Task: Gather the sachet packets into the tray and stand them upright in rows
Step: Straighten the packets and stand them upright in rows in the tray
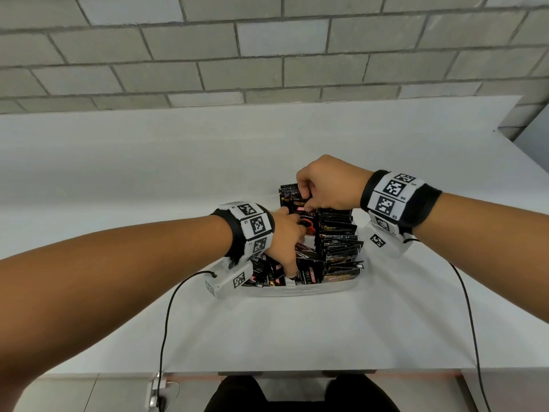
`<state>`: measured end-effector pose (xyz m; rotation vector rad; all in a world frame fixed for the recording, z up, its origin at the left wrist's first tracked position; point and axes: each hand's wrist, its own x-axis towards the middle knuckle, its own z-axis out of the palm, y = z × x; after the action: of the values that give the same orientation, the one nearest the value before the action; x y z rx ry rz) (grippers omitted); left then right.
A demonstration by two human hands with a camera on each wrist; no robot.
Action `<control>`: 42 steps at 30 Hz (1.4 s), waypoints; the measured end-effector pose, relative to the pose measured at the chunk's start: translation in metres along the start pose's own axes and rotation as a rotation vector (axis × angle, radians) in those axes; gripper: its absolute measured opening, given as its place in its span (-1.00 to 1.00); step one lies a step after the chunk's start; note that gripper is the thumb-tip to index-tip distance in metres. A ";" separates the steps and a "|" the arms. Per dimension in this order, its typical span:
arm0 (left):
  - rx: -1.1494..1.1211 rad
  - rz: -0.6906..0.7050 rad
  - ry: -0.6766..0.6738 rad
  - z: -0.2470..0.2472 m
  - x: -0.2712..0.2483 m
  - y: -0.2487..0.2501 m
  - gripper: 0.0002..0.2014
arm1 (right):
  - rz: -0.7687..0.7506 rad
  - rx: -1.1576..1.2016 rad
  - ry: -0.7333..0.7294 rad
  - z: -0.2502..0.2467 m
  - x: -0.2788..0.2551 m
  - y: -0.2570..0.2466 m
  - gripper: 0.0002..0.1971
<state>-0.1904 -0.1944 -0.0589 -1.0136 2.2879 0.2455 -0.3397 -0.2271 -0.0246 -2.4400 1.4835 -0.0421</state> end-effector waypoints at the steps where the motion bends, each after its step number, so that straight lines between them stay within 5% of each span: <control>1: -0.019 0.007 0.008 -0.001 -0.001 -0.001 -0.19 | 0.001 0.005 -0.005 0.000 0.000 0.000 -0.77; 8: -0.153 0.036 0.065 -0.013 -0.014 -0.010 -0.20 | 0.000 0.005 -0.013 0.000 -0.003 0.001 -0.77; 18: -0.392 0.073 -0.082 -0.032 -0.033 -0.023 0.05 | -0.007 0.005 -0.021 0.000 -0.002 0.001 -0.75; 22: -0.308 0.033 -0.031 -0.025 -0.024 -0.015 -0.31 | -0.008 0.006 -0.022 0.001 -0.001 0.001 -0.75; 28: -0.146 0.080 0.031 -0.029 -0.022 -0.022 -0.34 | -0.011 0.000 -0.027 0.001 0.000 0.003 -0.76; 33: -0.216 0.112 0.039 -0.035 -0.019 -0.034 -0.61 | -0.014 -0.008 -0.027 0.002 0.000 0.004 -0.79; 42: -0.189 0.184 0.061 -0.033 -0.022 -0.022 -0.47 | -0.036 0.007 -0.017 0.001 -0.002 0.005 -0.81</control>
<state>-0.1783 -0.2092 -0.0179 -0.9118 2.4520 0.5221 -0.3448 -0.2269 -0.0265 -2.4549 1.4300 -0.0342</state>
